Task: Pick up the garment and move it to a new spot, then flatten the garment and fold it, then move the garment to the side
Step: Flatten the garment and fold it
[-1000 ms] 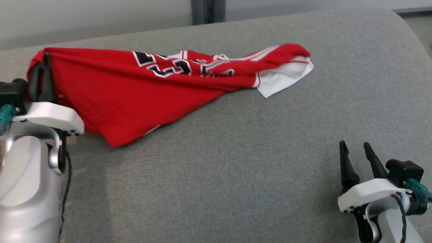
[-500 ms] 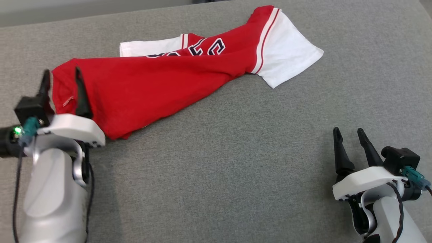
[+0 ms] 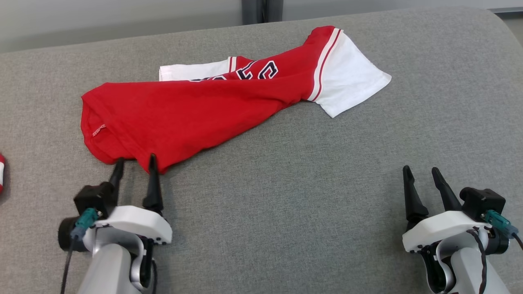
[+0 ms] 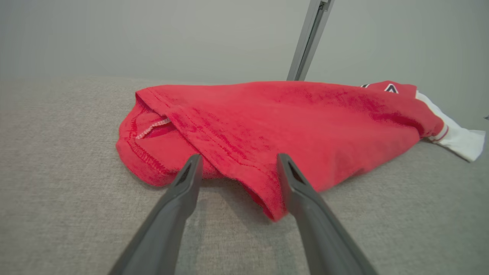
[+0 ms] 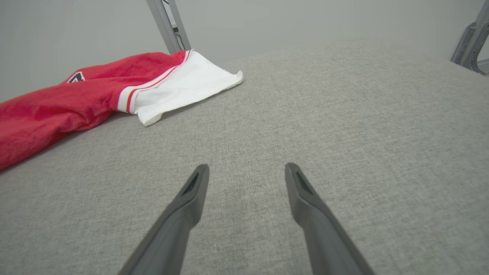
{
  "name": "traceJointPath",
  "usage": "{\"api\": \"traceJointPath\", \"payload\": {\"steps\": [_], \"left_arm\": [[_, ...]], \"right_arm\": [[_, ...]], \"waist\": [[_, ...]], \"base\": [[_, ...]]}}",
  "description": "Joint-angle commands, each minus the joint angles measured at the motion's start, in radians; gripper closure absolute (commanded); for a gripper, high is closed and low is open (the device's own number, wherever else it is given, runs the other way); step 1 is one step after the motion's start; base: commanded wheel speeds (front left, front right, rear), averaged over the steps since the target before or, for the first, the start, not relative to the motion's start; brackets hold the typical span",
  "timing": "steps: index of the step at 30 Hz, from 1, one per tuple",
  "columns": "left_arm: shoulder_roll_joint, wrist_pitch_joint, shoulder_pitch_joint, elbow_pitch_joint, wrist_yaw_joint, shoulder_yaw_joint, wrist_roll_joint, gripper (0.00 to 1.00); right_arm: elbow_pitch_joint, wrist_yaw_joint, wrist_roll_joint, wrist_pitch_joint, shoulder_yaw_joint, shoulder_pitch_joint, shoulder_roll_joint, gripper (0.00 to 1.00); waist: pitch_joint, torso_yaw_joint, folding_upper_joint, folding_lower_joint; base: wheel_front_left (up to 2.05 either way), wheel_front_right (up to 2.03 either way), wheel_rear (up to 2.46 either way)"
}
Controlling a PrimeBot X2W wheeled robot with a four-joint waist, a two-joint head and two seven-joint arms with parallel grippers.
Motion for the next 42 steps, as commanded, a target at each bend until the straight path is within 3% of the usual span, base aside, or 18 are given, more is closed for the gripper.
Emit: {"api": "traceJointPath", "payload": {"steps": [1, 11, 21, 22, 23, 24, 30, 42], "left_arm": [[0.003, -0.001, 0.024, -0.009, 0.013, -0.039, -0.036, 0.00], [0.002, -0.001, 0.082, -0.002, 0.064, -0.144, -0.109, 0.00], [0.003, -0.001, 0.037, -0.010, 0.068, -0.113, -0.090, 0.00], [0.002, -0.001, 0.038, -0.011, 0.063, -0.114, -0.086, 0.24], [0.002, -0.001, 0.039, -0.009, 0.059, -0.115, -0.087, 0.96], [0.002, -0.001, 0.040, -0.013, 0.052, -0.118, -0.084, 1.00], [0.002, 0.000, 0.071, -0.048, 0.030, -0.142, -0.072, 1.00], [0.002, 0.000, 0.245, -0.222, -0.017, -0.172, -0.047, 1.00]], "right_arm": [[0.004, 0.000, -0.004, 0.000, -0.004, 0.011, -0.007, 0.00], [0.010, 0.000, -0.010, 0.000, -0.011, 0.006, -0.007, 0.00], [0.008, 0.000, -0.015, 0.000, -0.020, 0.002, -0.007, 0.00], [0.010, 0.000, -0.017, 0.000, -0.023, 0.003, -0.007, 0.00], [0.012, 0.000, -0.019, 0.000, -0.025, 0.005, -0.007, 0.00], [0.015, 0.000, -0.021, 0.000, -0.028, 0.008, -0.007, 0.00], [0.032, 0.000, -0.020, 0.000, -0.033, 0.030, -0.007, 0.00], [0.076, 0.000, 0.005, 0.000, -0.031, 0.134, -0.007, 0.00]], "waist": [[-0.003, -0.004, 0.0000, 0.0000], [0.000, -0.017, 0.0000, 0.0000], [0.016, -0.037, 0.0000, 0.0000], [0.014, -0.037, 0.0000, 0.0000], [0.011, -0.036, 0.0000, 0.0000], [0.007, -0.035, 0.0000, 0.0000], [-0.052, -0.005, 0.0000, 0.0000], [-0.280, 0.083, 0.0000, 0.0000]], "base": [[0.00, 0.00, 0.00], [0.00, 0.00, 0.00], [0.00, 0.00, 0.00], [0.00, 0.00, 0.00], [0.00, 0.00, 0.00], [0.00, 0.00, 0.00], [0.00, 0.00, 0.00], [0.00, 0.00, 0.00]]}}
